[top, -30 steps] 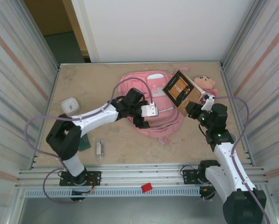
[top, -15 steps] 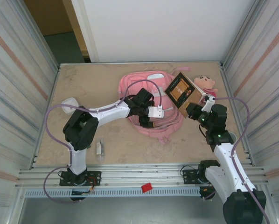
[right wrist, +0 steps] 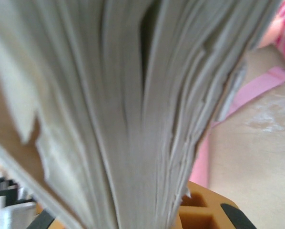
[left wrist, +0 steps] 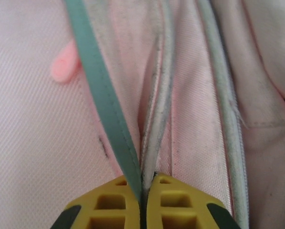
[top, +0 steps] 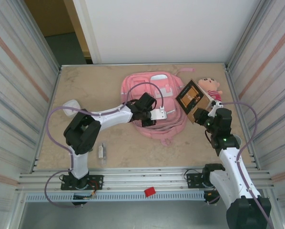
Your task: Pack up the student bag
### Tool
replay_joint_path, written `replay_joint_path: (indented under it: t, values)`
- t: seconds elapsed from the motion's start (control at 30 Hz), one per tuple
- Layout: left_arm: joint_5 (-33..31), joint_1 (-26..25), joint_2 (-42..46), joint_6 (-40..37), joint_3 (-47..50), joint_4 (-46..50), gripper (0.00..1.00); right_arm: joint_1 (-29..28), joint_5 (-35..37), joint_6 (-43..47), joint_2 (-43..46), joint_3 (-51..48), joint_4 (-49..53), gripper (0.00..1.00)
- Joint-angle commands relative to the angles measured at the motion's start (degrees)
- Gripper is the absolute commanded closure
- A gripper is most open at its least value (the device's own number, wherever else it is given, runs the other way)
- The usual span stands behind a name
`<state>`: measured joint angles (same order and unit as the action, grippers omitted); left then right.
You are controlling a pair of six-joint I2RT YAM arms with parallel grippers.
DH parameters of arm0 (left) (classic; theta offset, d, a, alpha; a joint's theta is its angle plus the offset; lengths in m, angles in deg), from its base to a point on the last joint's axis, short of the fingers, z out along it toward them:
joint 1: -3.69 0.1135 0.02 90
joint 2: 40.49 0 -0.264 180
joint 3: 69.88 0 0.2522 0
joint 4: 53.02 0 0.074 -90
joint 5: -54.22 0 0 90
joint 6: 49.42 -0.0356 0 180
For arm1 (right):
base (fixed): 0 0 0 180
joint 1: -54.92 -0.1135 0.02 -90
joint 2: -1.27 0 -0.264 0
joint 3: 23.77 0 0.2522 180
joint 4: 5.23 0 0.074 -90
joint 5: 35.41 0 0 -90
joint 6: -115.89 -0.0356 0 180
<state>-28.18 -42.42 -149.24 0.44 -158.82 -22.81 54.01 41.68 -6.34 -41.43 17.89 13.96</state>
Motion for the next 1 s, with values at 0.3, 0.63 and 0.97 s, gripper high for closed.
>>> replay_joint_path:
  t: [0.3,0.63,0.97]
  values:
    - [-0.02,-0.47,14.81,31.47,2.97,-6.04,1.00,1.06,11.80,-3.16,4.54,8.74,14.06,1.00]
    - [-3.35,-0.06,15.76,40.10,0.14,-7.52,1.00,1.00,6.86,-2.96,7.88,13.34,25.64,1.00]
    - [-3.98,1.21,16.35,45.91,-0.54,-9.19,1.00,0.55,0.93,-5.88,8.16,17.96,35.91,1.00]
